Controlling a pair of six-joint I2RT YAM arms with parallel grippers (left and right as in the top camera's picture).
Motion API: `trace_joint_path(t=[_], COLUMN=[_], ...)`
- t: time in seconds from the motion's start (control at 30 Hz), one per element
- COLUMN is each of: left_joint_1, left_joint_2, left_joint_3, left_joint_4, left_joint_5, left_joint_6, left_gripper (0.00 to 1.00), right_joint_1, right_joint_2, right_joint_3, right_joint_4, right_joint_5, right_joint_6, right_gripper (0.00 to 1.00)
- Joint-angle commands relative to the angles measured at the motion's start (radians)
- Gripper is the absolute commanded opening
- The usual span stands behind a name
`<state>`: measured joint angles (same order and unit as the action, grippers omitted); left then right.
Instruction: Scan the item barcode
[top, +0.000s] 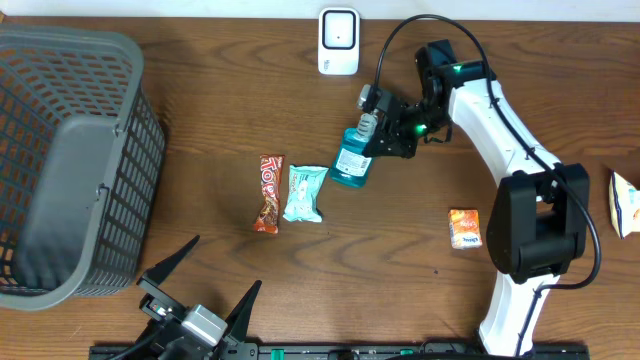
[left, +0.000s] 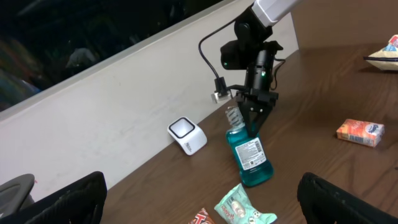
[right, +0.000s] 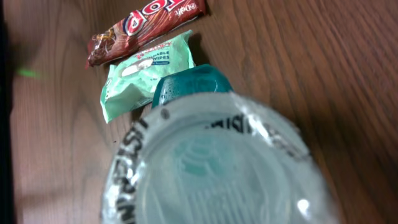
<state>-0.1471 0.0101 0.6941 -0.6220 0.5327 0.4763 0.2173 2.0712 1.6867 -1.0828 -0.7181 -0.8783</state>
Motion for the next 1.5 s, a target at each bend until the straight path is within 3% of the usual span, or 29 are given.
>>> trace_joint_path(t=[0.0,0.17,0.4,0.77,1.13,1.47], left_joint_1=[0.0,0.0,0.0,0.0,0.0,0.0], left_joint_2=[-0.007,-0.007,-0.007,-0.007,-0.007,-0.007], left_joint_3=[-0.003,-0.003,-0.003,-0.003,-0.003,-0.003], left_joint_4=[0.005,0.005,0.005,0.005,0.005,0.005], left_joint_5=[-0.002,-0.002,-0.002,-0.002,-0.002,-0.002], left_joint_6=[0.01,0.01,0.01,0.01,0.01,0.01], left_gripper=[0.98,0.98,0.98,0.98,0.98,0.98], right_joint_1=[-0.008,-0.006,0.014,0.117,0.179,0.179], right_joint_2=[-0.003,-0.008,-0.056,-0.145,-0.065,-0.056], right_joint_3=[0.001,0.011,0.015,0.011,0.005,-0.002], right_joint_4=[-0.013,-0.008,0.037,0.128,0.238,0.279], right_joint_5=[-0.047,0.125,0.192,0.452,0.459,0.457], right_joint_6=[0.01,0.071,0.136,0.257,0.387,0.422], right_gripper=[0.01,0.01,0.01,0.02,0.02,0.16])
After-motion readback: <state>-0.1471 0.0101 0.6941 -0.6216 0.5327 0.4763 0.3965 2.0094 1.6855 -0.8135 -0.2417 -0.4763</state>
